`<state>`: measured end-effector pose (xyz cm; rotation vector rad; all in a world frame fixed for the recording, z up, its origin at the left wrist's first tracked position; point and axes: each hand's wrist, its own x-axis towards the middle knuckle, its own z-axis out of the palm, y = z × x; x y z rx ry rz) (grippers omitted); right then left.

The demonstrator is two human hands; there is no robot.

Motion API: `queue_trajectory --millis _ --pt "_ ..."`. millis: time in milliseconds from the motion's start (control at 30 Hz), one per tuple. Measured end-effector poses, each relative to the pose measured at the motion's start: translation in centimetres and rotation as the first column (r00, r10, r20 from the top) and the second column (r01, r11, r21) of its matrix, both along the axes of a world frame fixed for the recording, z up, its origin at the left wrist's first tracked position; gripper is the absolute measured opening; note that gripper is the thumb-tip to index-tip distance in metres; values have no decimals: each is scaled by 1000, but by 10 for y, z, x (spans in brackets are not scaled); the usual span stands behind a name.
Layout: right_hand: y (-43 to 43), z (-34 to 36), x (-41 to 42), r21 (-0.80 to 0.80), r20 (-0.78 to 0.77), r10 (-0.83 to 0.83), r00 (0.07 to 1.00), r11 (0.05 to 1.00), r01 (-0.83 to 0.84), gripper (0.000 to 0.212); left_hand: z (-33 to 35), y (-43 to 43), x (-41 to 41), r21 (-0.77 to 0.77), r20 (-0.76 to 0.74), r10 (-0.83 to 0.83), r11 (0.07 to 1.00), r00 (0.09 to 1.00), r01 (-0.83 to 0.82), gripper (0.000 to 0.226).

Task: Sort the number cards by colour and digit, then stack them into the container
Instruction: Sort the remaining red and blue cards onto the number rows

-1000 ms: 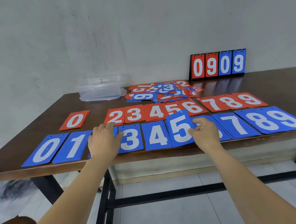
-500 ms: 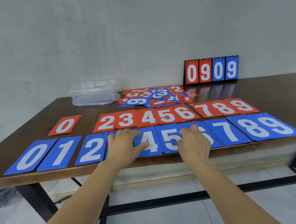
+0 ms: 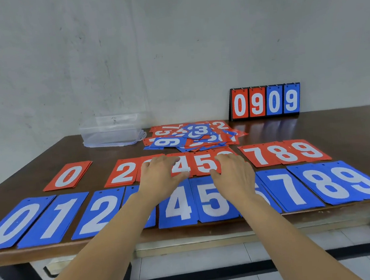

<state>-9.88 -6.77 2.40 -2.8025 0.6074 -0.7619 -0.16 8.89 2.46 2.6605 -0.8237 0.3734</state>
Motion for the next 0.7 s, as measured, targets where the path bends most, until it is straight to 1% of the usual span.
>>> queue_trajectory --millis 133,300,533,700 --pt "-18 13 37 -1 -6 1 1000 1000 -1 40 11 -18 38 38 3 2 999 1000 -2 58" --pt "-45 21 87 -3 -43 -44 998 999 44 33 20 -40 93 -22 -21 -10 1000 1000 10 54" --pt "-99 13 149 94 -140 -135 981 984 149 28 13 -74 166 -21 -122 6 1000 993 -8 52" --pt "-128 6 198 162 -163 -139 977 973 166 33 -2 -106 206 -31 -181 38 999 983 -44 53"
